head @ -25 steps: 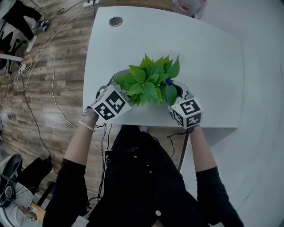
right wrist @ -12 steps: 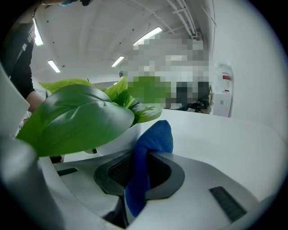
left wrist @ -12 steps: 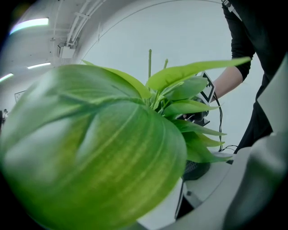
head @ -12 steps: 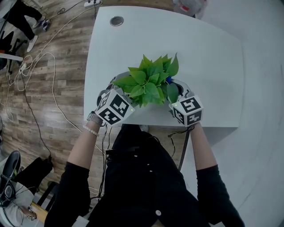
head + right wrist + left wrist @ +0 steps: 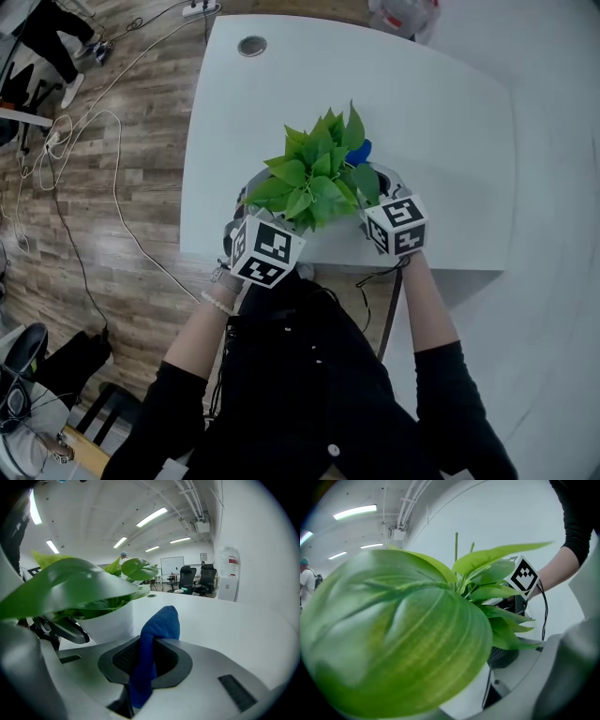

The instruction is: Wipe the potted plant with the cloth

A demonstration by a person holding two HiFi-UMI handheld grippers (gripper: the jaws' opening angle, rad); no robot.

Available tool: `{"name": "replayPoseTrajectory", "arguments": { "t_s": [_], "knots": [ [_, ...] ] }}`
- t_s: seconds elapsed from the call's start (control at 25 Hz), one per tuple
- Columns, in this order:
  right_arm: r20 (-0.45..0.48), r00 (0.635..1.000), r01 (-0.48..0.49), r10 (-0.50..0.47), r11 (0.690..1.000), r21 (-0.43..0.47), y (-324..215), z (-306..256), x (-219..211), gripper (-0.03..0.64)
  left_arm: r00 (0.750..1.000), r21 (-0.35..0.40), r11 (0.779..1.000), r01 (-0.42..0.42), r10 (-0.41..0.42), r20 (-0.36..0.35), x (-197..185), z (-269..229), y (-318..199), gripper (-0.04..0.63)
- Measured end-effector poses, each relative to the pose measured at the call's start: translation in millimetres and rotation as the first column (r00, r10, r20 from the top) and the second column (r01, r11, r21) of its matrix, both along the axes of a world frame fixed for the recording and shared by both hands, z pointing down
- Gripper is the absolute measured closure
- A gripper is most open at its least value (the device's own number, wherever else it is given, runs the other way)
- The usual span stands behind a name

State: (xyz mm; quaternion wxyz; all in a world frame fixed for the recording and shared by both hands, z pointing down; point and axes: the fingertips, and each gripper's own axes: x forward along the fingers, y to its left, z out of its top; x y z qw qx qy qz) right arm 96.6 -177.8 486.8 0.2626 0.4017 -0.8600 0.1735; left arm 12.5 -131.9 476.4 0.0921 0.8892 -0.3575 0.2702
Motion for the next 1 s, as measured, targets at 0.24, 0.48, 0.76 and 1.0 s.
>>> {"name": "replayPoseTrajectory", "arguments": {
  "t_s": [0.24, 0.48, 0.76, 1.0],
  "knots": [
    [-0.069, 0.997, 0.029, -0.026, 0.999, 0.041, -4, 0, -6, 0.532, 0.988, -0.005, 0.988, 0.155, -0.155, -0.001, -7, 1, 3, 0.212],
    [-0.104, 0.984, 0.155, -0.145, 0.983, 0.096, 1, -13, -26, 0.532, 0.983, 0.002, 0.983, 0.181, -0.181, -0.009, -8, 2, 2, 0.212],
    [-0.124, 0.976, 0.192, -0.181, 0.978, 0.084, 26, -8, -37, 0.534, 0.986, -0.001, 0.986, 0.168, -0.168, -0.008, -10, 5, 0, 0.213],
    [-0.108, 0.985, 0.143, -0.136, 0.988, 0.056, 49, -9, -43, 0.532, 0.987, -0.008, 0.987, 0.160, -0.160, -0.006, -10, 6, -1, 0.213]
  ]
}}
